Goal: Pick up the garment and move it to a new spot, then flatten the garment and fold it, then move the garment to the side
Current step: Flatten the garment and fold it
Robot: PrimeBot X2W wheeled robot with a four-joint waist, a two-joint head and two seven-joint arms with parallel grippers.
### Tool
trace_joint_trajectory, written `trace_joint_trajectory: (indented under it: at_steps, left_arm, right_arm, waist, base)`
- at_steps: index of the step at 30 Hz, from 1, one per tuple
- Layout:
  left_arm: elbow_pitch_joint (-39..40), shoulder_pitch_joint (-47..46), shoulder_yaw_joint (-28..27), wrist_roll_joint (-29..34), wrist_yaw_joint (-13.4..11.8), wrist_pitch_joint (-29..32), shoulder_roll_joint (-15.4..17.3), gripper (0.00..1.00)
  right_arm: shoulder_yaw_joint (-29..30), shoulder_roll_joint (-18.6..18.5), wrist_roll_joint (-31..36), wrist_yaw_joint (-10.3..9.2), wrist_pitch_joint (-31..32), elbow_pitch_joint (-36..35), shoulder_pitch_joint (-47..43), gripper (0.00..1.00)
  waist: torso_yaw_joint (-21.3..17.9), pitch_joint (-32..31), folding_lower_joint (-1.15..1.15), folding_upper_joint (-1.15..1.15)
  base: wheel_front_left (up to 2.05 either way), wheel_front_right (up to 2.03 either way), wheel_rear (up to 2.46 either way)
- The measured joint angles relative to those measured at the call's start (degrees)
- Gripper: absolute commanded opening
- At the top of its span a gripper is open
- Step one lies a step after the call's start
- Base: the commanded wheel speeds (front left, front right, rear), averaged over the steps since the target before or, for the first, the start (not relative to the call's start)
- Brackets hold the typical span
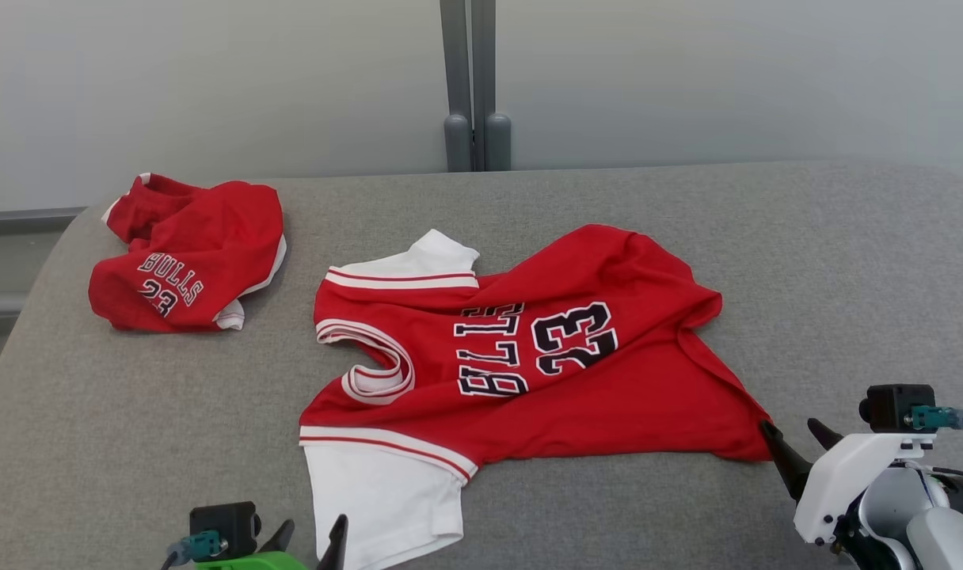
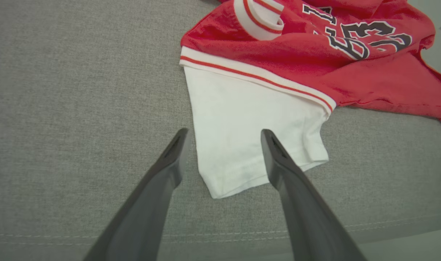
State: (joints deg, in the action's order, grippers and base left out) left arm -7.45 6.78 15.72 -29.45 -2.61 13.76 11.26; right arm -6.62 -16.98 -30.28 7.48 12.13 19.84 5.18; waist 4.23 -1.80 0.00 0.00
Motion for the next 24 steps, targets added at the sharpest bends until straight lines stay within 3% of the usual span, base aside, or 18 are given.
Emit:
trace_joint_trajectory:
  at_steps: [5,14,24]
  left_arm:
    - [0.1,-0.1,1.5,0.2,-0.5,4.4,0.9,1.0]
    - [-0.4,-1.2,3.4,-0.2,-0.2,6.8,0.3,1.0]
    - [-1.6,-2.0,4.5,-0.6,0.3,8.1,0.1,1.0]
  right_arm:
    - [0.5,0.3,0.6,0.0,5.4,2.9,2.8,1.0]
    - [1.5,0.8,1.5,0.0,9.5,5.6,5.9,1.0]
    - [1.7,1.3,2.1,0.0,9.6,4.3,6.7,1.0]
  waist:
    - [1.0,0.9,0.0,0.0]
    - [2.2,3.5,0.0,0.0]
    - [2.9,4.5,0.0,0.0]
  base:
    - [0.0,0.0,0.0]
    - [0.0,0.0,0.0]
    - [0.0,0.0,0.0]
